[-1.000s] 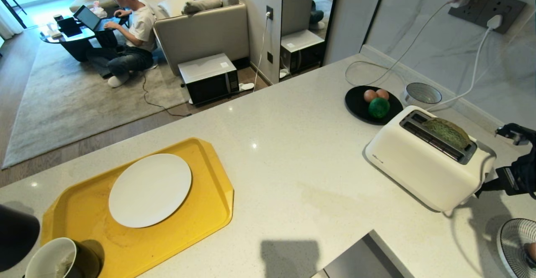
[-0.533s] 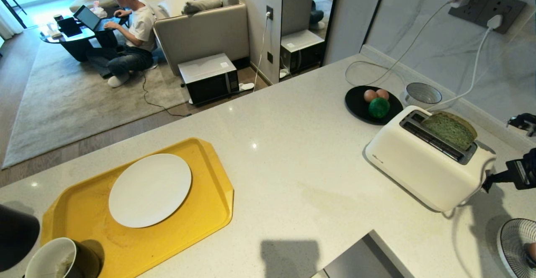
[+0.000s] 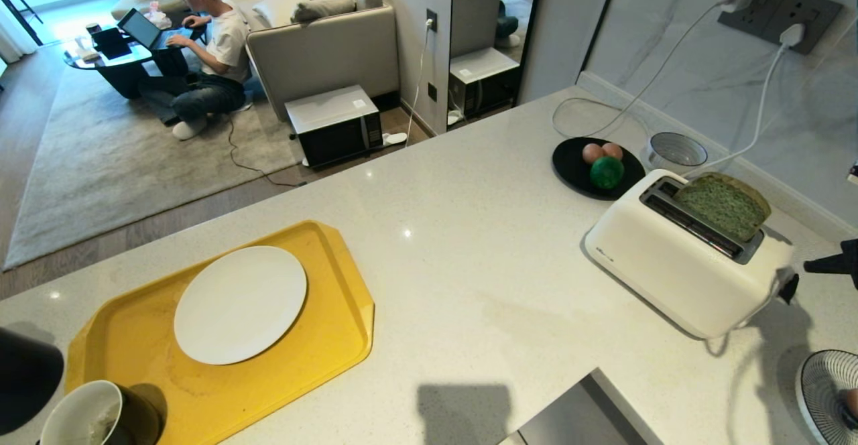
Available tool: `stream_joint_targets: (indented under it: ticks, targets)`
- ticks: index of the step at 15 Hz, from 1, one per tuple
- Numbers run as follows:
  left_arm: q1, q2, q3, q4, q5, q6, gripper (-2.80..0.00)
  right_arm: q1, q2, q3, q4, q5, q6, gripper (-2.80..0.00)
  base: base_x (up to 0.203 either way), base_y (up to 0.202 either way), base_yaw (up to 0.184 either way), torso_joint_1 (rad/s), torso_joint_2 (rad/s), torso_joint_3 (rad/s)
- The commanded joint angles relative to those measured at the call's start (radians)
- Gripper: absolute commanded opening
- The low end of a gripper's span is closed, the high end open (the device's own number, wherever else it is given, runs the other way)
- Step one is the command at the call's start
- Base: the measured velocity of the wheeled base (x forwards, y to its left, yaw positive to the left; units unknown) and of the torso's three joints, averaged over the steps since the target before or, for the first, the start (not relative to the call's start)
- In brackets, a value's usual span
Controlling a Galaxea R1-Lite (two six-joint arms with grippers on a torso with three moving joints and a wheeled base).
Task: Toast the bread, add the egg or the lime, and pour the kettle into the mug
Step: Use a bread toaster, then put the baked bread on a plate
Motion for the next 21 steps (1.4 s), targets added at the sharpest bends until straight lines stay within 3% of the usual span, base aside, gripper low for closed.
stream_joint_targets:
  ticks: [1, 7, 14, 21]
  targets:
    - [0.0, 0.0, 0.0, 0.0, 0.0, -0.002, -2.8, -0.001, -0.06, 0.007, 0.003, 0.002, -0.001, -2.8, 0.0, 0.0, 0.0, 0.0, 0.0, 0.0]
    - [0.0, 0.0, 0.0, 0.0, 0.0, 0.0, -2.8, 0.002, -0.145, -0.012, 0.002, -0.012, -0.008, -2.8, 0.0, 0.0, 0.0, 0.0, 0.0, 0.0]
    - [0.0, 0.0, 0.0, 0.0, 0.0, 0.0, -2.8, 0.094, -0.117, -0.19, 0.009, -0.172, -0.047, -2.8, 0.0, 0.0, 0.0, 0.0, 0.0, 0.0]
    - [0.0, 0.0, 0.0, 0.0, 0.0, 0.0, -2.8, 0.127, -0.087, -0.2, 0.013, -0.217, -0.048, -2.8, 0.0, 0.0, 0.0, 0.0, 0.0, 0.0]
